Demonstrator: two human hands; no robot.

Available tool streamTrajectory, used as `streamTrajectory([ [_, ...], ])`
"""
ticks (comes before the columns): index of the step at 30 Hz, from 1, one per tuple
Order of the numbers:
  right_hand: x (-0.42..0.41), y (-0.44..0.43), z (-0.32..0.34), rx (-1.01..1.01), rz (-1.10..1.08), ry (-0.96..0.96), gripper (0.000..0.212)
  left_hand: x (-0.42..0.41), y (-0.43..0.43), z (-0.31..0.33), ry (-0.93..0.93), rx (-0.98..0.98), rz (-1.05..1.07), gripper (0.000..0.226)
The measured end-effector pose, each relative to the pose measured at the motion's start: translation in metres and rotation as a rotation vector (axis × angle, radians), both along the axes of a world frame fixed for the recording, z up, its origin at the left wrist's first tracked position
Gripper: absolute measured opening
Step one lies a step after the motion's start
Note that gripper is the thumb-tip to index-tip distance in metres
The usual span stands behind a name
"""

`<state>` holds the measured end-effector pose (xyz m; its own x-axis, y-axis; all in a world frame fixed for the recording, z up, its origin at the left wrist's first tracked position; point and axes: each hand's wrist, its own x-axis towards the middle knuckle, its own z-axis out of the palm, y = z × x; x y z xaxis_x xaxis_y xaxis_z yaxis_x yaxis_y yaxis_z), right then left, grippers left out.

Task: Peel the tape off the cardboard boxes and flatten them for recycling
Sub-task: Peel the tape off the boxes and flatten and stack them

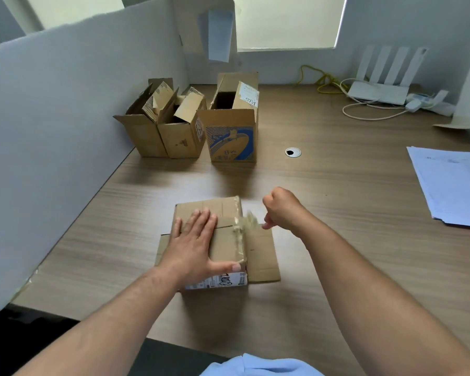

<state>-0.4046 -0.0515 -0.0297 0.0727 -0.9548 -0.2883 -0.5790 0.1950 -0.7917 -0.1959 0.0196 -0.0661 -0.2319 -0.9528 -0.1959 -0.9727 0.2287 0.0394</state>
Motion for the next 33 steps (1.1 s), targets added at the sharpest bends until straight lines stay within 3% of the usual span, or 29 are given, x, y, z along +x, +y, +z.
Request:
streamTrajectory([
  [6,-0.007,0.022,-0.016,-0.138,0.033,0.017,0.018,0.008,-0.011,0.003,-0.009,0.137,-0.035,0.154],
  [11,0.013,0.054,-0.034,-0.37,0.117,0.1,0.016,0.026,-0.017,0.014,-0.002,0.136,-0.15,0.121],
  [19,0.023,0.068,-0.032,-0.57,0.095,0.115,0.013,0.022,-0.062,0.055,0.1,0.185,-0.107,0.102],
  [25,0.029,0.064,-0.023,-0.695,0.034,0.289,0.022,0.026,-0.082,0.059,0.365,0.355,0.0,0.085],
  [33,0.043,0.044,-0.007,-0.927,-0.007,0.6,0.021,0.026,-0.092,0.064,0.407,0.418,0.004,0.083],
])
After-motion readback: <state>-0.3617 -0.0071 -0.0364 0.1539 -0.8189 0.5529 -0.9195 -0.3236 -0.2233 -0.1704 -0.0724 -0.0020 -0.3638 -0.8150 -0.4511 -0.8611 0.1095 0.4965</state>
